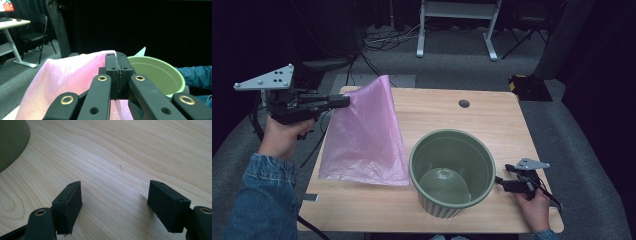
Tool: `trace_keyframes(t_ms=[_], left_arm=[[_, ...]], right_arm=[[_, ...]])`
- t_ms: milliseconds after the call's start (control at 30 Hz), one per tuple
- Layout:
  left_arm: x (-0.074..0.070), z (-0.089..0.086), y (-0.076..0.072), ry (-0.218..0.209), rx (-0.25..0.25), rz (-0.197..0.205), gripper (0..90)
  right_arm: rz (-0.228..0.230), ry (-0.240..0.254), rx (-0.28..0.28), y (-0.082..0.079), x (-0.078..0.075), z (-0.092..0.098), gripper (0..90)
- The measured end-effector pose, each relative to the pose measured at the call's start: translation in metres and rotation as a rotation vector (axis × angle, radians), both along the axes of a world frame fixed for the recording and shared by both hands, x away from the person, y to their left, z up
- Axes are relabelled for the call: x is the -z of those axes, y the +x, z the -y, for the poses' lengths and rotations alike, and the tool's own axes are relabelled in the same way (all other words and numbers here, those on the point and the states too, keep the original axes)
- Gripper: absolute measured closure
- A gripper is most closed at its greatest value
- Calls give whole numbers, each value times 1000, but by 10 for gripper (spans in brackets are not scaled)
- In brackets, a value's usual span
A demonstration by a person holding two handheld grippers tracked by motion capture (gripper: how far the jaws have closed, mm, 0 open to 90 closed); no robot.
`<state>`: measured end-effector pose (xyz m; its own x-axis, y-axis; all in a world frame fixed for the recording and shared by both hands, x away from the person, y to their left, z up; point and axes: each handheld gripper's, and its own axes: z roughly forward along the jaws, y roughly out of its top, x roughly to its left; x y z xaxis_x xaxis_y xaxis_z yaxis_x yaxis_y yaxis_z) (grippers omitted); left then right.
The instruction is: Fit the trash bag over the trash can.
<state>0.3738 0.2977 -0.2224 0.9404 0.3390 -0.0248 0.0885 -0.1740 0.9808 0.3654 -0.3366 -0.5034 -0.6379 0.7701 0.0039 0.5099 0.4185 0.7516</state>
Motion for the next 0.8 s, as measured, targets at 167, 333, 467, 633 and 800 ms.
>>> trace_keyframes(t_ms=[167, 333, 467, 633, 800], left_arm=[[-9, -6, 5, -31, 11, 5, 895], [-16, -5, 6, -54, 18, 16, 895], [-17, 3, 8, -58, 22, 20, 894], [-19, 20, 13, -61, 45, 18, 894], [-22, 40, 17, -61, 79, 23, 894]], right_arm=[[0, 0, 0, 0, 0, 0, 275], [0, 0, 0, 0, 0, 0, 275], [0, 0, 0, 0, 0, 0, 274], [0, -1, 0, 0, 0, 0, 274], [-1, 0, -1, 0, 0, 0, 274]])
